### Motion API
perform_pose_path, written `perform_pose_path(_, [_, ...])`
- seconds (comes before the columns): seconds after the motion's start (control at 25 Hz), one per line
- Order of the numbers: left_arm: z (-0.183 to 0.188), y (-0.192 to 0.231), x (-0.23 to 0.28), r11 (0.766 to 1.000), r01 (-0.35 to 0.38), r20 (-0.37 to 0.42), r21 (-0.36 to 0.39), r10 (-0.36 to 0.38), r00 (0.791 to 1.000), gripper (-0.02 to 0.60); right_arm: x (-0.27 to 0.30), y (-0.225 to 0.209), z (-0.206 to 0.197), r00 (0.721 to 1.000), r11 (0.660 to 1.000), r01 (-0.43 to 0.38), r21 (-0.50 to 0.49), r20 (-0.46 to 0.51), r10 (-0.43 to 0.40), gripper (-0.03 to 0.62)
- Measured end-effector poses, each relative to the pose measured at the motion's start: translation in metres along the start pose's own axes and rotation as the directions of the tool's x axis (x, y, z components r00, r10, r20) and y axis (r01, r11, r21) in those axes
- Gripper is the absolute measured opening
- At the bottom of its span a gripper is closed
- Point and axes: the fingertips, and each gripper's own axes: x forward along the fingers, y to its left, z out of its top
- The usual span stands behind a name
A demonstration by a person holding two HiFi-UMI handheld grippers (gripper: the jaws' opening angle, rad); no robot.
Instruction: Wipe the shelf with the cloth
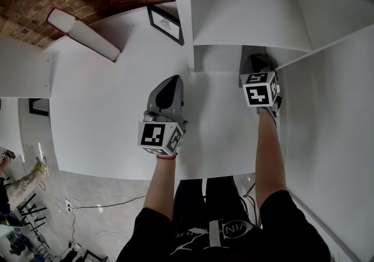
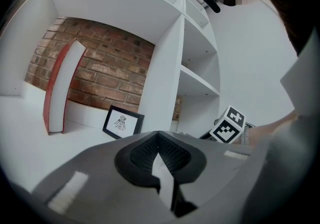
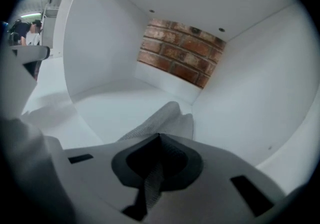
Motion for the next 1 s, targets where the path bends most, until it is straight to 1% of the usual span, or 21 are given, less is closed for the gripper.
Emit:
perform_pose_path(0.16, [-0.001,-0.003,0.001,1.000,0.002,-0.005,0.003,-0.002,1.000,0.009,0.001,-0.004,-0.002,1.000,1.000,0.002,0.030,0.014,-0.002,0.012])
perform_pose_path(0.32, [-0.001,-0.007,0.001,1.000,0.009,-0.007,0.006,-0.009,1.000,0.009,-0.011,-0.007,0.004,0.994,0.996,0.013,0.083,0.106,-0.022,0.012])
perform_pose_path(0.4, [0.000,-0.007,0.000,1.000,0.007,-0.008,0.007,-0.007,1.000,0.009,-0.019,-0.001,0.006,0.990,0.993,-0.023,0.113,0.138,0.007,0.012])
perform_pose_path(0.48, [0.000,-0.007,-0.001,1.000,0.006,-0.009,0.007,-0.006,1.000,0.009,-0.027,0.007,0.002,0.987,0.988,-0.066,0.141,0.152,0.044,0.012])
perform_pose_path(0.64, [0.001,-0.011,-0.003,1.000,0.011,-0.011,0.010,-0.011,1.000,0.009,-0.044,0.022,-0.006,0.981,0.975,-0.128,0.180,0.169,0.097,0.015])
perform_pose_path(0.68, [0.001,-0.011,-0.003,1.000,0.013,-0.012,0.011,-0.013,1.000,0.009,-0.047,0.026,-0.007,0.979,0.971,-0.147,0.187,0.171,0.115,0.021])
perform_pose_path(0.72, [0.001,-0.012,-0.004,1.000,0.015,-0.014,0.012,-0.014,1.000,0.009,-0.048,0.032,-0.009,0.976,0.968,-0.166,0.190,0.169,0.134,0.048])
perform_pose_path(0.76, [0.001,-0.012,-0.005,1.000,0.015,-0.016,0.011,-0.015,1.000,0.009,-0.048,0.038,-0.010,0.975,0.966,-0.181,0.185,0.162,0.152,0.103])
perform_pose_path(0.8, [0.000,-0.013,-0.005,1.000,0.014,-0.017,0.010,-0.014,1.000,0.009,-0.046,0.043,-0.012,0.976,0.967,-0.187,0.172,0.147,0.162,0.120])
perform_pose_path(0.88, [-0.001,-0.014,-0.007,1.000,0.012,-0.023,0.009,-0.012,1.000,0.009,-0.040,0.050,-0.019,0.982,0.976,-0.170,0.138,0.100,0.157,0.120])
perform_pose_path(1.0, [-0.004,-0.016,-0.009,1.000,0.013,-0.033,0.010,-0.012,0.999,0.009,-0.035,0.051,-0.026,0.992,0.986,-0.120,0.116,0.045,0.115,0.120])
